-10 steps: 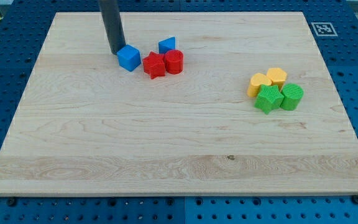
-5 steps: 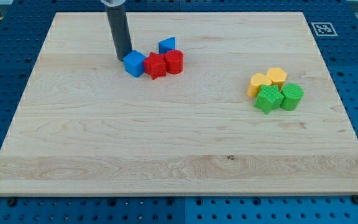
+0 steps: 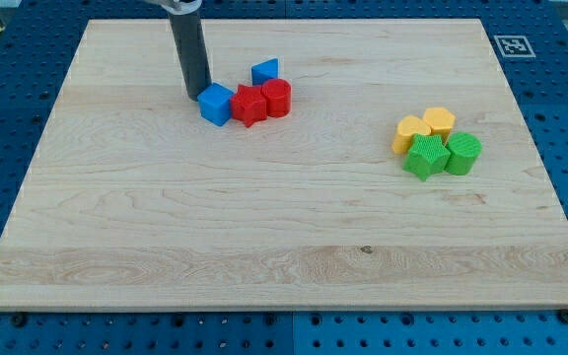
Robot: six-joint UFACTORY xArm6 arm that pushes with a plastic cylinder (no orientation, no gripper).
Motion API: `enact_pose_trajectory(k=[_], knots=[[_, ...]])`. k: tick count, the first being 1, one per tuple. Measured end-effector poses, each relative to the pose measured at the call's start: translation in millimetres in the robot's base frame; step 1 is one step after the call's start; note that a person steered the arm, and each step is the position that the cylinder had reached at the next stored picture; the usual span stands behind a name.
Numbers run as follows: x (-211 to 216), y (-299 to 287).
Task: Slide blue cube into red star
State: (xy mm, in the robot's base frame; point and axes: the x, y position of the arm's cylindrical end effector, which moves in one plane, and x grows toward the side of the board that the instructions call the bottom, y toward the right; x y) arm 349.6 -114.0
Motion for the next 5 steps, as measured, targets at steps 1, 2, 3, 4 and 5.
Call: enact_pose_trajectory(k=[1, 2, 3, 4, 5], knots=[[-3, 0], [-22, 2], [-48, 18], [-56, 42], [-56, 66]])
